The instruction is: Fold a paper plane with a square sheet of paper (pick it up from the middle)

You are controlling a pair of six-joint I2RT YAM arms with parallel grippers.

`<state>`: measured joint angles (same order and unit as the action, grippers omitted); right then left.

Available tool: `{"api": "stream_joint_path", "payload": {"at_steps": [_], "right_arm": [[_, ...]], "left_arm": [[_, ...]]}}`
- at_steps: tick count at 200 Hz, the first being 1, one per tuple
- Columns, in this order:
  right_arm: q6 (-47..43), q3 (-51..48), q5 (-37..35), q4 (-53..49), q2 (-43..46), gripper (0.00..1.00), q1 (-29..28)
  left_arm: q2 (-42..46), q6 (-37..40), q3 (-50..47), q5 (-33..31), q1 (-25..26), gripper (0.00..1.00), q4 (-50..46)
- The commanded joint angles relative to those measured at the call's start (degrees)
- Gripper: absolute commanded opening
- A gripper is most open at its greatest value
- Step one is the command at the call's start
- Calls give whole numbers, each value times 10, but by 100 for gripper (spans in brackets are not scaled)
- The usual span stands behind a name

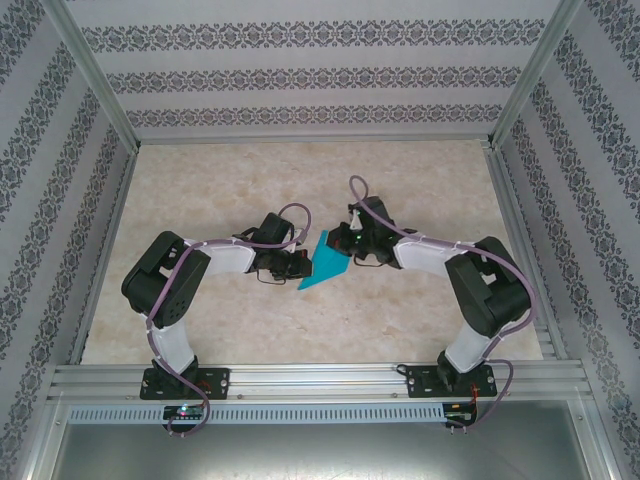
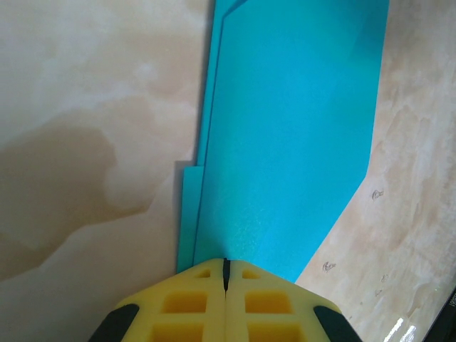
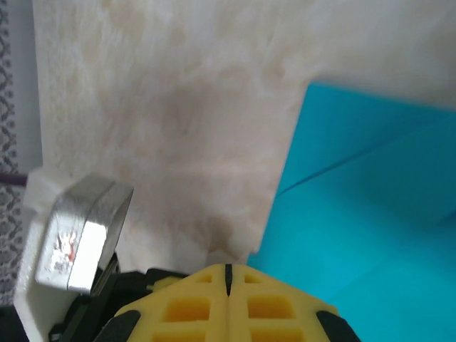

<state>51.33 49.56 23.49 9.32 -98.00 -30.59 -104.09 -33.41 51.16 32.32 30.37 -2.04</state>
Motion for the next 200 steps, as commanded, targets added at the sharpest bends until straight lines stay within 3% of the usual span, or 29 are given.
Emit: {"api": "stream_joint_path", "payload": {"at_steps": [1,71,128,200], "right_arm": [[41,4,0,13,-39,0,-15],[38,0,-6,-14,-97,0,-31],[26,-8,-35,-76,-115,0,-26],[43,-4,-26,-94,-127,0,-32]], "left_arm": [[-30,6,-34,-67,6,0,-138],[-10,2,-26,-26,6,0,-109],[63,-13,2,22,6,0,-80],[10,-19,22,59,16,1,-81]]}}
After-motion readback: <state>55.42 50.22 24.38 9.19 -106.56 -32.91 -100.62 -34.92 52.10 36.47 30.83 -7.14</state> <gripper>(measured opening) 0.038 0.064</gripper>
